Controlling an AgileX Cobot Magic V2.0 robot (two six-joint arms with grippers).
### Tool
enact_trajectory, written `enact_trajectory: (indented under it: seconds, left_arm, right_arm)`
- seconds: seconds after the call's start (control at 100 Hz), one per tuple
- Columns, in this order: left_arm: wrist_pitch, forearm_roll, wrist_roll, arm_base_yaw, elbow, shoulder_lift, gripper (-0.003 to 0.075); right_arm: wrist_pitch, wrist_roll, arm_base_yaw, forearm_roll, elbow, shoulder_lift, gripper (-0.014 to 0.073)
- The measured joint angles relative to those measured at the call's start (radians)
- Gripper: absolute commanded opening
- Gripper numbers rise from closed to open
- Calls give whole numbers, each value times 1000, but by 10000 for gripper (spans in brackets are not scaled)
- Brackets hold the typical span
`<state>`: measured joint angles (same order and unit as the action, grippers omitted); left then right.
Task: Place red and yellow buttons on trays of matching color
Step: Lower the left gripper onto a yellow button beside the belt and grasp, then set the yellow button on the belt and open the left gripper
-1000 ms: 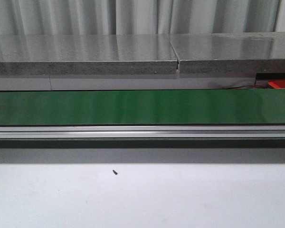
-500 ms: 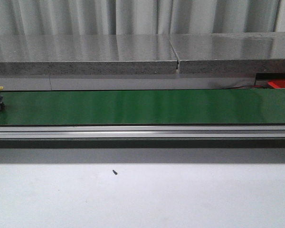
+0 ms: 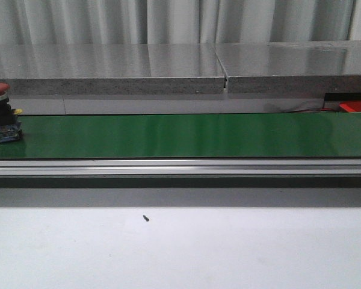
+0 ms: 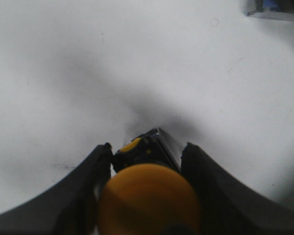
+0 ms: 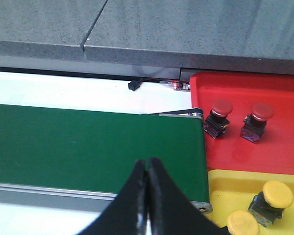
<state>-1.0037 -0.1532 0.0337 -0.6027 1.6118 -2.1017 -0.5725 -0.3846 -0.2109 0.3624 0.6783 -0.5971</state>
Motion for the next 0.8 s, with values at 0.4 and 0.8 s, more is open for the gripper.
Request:
enact_trajectory:
  seconds: [0.4, 0.8]
  left_arm:
    - [-5, 0, 33, 35, 0, 163, 179]
    - [-60, -9, 57, 222, 0, 239, 181]
  right_arm:
    - [0, 0, 0, 0, 0, 0, -59]
    - [0, 0, 0, 0, 0, 0, -59]
